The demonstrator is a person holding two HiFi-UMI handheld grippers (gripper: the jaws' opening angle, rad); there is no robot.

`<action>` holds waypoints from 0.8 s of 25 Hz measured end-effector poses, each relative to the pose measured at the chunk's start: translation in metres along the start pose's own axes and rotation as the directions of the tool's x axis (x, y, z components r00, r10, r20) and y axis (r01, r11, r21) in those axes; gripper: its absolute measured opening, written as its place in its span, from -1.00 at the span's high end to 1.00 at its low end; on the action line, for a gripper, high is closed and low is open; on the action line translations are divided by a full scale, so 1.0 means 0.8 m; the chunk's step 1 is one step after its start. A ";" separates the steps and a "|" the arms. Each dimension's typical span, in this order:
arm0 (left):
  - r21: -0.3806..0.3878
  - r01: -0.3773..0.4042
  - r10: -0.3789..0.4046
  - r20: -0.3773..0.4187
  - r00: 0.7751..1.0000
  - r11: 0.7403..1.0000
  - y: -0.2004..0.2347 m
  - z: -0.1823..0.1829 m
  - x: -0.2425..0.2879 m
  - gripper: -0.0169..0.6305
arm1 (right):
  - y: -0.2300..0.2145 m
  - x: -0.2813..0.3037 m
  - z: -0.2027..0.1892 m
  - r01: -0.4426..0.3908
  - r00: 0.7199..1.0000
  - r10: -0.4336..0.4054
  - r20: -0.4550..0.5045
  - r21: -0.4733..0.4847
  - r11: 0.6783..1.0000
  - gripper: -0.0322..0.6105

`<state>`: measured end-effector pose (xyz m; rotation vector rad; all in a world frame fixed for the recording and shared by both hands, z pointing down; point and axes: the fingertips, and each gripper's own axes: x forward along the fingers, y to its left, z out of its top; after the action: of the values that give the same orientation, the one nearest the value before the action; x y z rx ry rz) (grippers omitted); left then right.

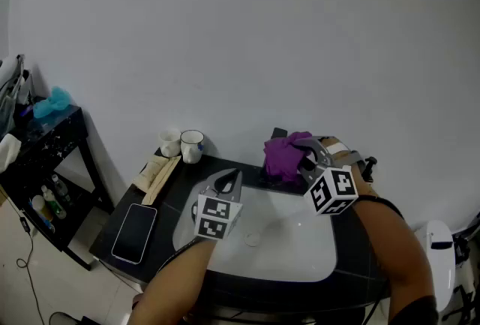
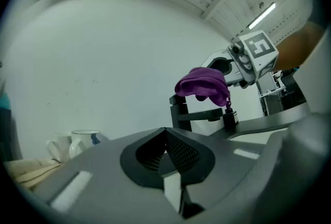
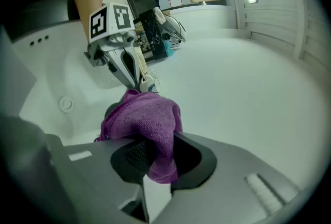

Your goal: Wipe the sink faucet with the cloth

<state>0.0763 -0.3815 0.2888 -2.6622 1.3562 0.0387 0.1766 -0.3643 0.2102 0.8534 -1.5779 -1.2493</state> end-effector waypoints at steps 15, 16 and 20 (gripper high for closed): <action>-0.033 -0.016 0.016 -0.011 1.000 0.999 0.005 -0.003 -0.011 0.89 | 0.034 -0.005 -0.011 -0.056 0.998 0.063 -0.016 0.260 0.964 0.67; -0.033 -0.018 0.018 -0.009 1.000 0.999 0.006 -0.003 -0.010 0.89 | 0.033 0.003 -0.020 -0.059 0.997 0.069 -0.025 0.277 0.959 0.67; -0.017 -0.024 0.024 -0.006 1.000 1.000 0.009 -0.001 -0.005 0.89 | 0.032 0.030 -0.039 -0.070 0.994 0.092 -0.053 0.321 0.944 0.67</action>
<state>0.0680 -0.3828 0.2888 -2.6621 1.3961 0.0460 0.1986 -0.3908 0.2424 1.0102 -1.7696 -0.9093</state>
